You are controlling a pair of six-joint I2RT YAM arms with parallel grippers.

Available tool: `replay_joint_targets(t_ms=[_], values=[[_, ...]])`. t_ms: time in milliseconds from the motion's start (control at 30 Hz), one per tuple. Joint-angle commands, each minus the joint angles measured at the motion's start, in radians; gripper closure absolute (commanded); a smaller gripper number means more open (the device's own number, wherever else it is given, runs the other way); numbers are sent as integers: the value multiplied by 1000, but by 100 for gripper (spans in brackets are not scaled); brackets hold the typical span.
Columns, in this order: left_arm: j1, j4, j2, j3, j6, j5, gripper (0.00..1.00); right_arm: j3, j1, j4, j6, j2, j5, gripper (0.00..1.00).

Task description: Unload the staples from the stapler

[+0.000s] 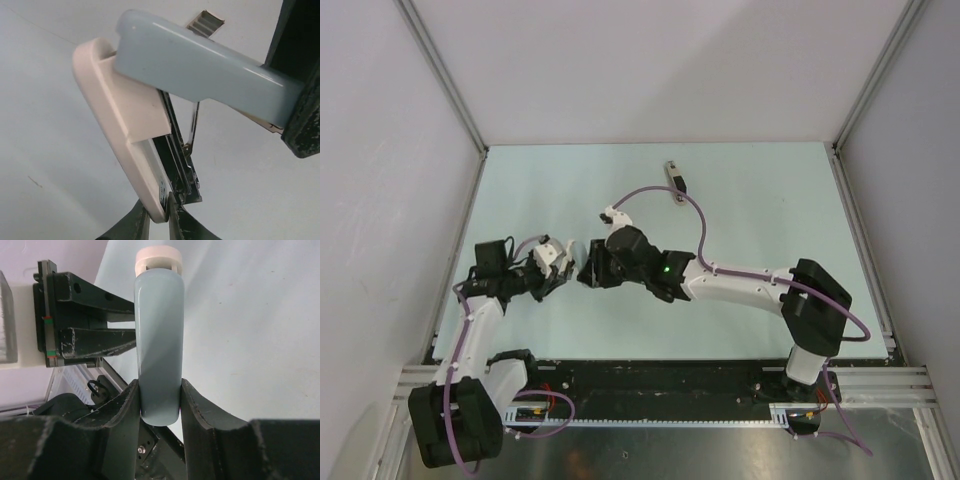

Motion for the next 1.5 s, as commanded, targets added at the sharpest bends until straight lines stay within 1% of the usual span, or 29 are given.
replay_joint_targets(t_ms=[0,167,400,567,800,900,1000,1067,1167,1267,1333,1433,1467], values=[[-4,19,-43,7,89,-9,86,-59,27,63,-64,-50,-5,100],[-4,26,-62,1,187,-60,86,-116,46,80,-132,-61,14,100],[-17,40,-153,-68,447,-121,87,-145,48,112,-205,-60,8,100],[-34,58,-185,-98,549,-184,87,-151,47,110,-241,-53,10,100],[-50,126,-212,-135,601,-220,88,-162,47,121,-264,-37,9,100],[-56,136,-205,-117,557,-212,87,-162,45,124,-265,-31,11,100],[-69,134,-198,-93,465,-185,85,-163,38,164,-252,-26,9,100],[-89,126,-192,-74,367,-151,76,-163,22,208,-235,-27,-1,100],[-130,82,-180,-36,214,-58,57,-158,-12,273,-210,-22,-10,100],[-142,64,-174,-9,57,56,42,-138,-44,308,-200,2,-14,100],[-143,62,-173,5,-35,117,28,-118,-64,316,-201,27,-19,100],[-144,62,-173,30,-151,150,7,-74,-86,308,-210,73,-29,100],[-144,62,-173,43,-191,146,4,-58,-92,300,-216,87,-30,100]])
